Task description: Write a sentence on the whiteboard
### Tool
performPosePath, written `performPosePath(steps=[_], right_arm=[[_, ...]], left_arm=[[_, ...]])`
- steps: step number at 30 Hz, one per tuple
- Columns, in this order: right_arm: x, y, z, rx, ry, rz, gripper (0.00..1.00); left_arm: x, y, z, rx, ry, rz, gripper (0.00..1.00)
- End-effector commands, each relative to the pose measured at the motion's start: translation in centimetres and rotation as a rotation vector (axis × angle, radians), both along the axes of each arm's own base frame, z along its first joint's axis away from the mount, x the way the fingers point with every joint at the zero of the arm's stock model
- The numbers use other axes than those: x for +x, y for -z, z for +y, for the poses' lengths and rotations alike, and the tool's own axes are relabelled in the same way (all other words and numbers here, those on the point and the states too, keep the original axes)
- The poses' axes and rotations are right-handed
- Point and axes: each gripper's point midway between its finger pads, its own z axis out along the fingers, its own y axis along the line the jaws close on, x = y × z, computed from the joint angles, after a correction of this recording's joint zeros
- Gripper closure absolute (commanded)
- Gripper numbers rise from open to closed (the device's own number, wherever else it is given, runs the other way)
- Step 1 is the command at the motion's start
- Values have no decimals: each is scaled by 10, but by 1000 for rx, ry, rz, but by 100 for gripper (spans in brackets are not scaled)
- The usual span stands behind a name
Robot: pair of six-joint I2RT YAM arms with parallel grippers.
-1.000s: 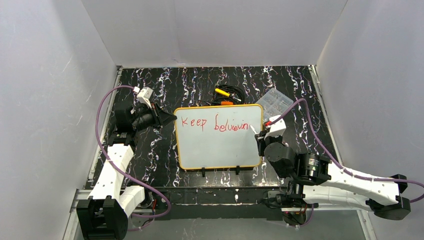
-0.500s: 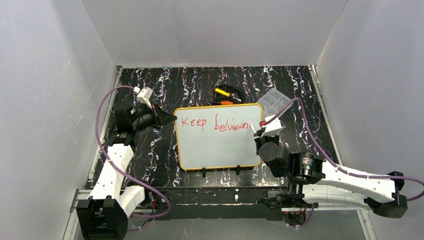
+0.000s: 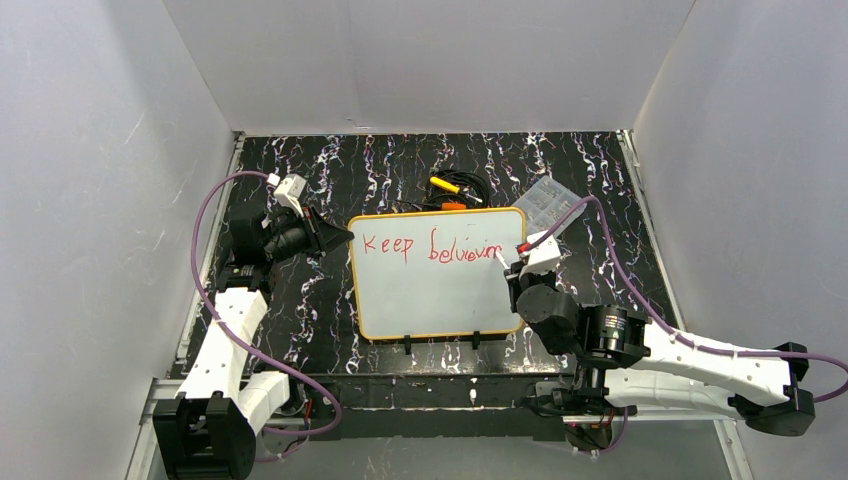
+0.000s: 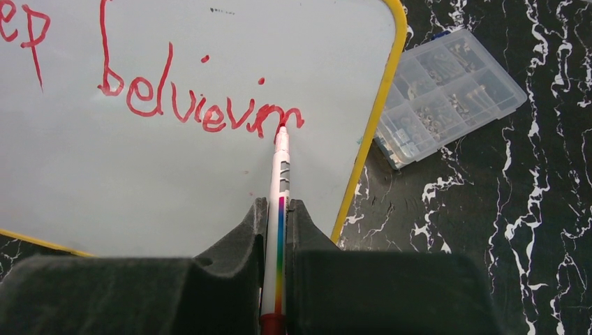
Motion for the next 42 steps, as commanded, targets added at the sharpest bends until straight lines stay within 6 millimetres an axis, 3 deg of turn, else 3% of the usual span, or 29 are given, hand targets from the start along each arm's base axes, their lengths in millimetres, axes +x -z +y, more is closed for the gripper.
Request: performPosePath(steps=[1,21,42], right_arm=[[-2,-3,-5,26,20,25,99],[8,-32,-9,12,58,-66,99],[-10,4,-9,-26,2,88,99]], left_arm=[[-8,-9,-8,-9,49,-12,100],[-9,-10,-8,-9,49,-14,100],[-9,-10,-8,-10,49,-15,100]])
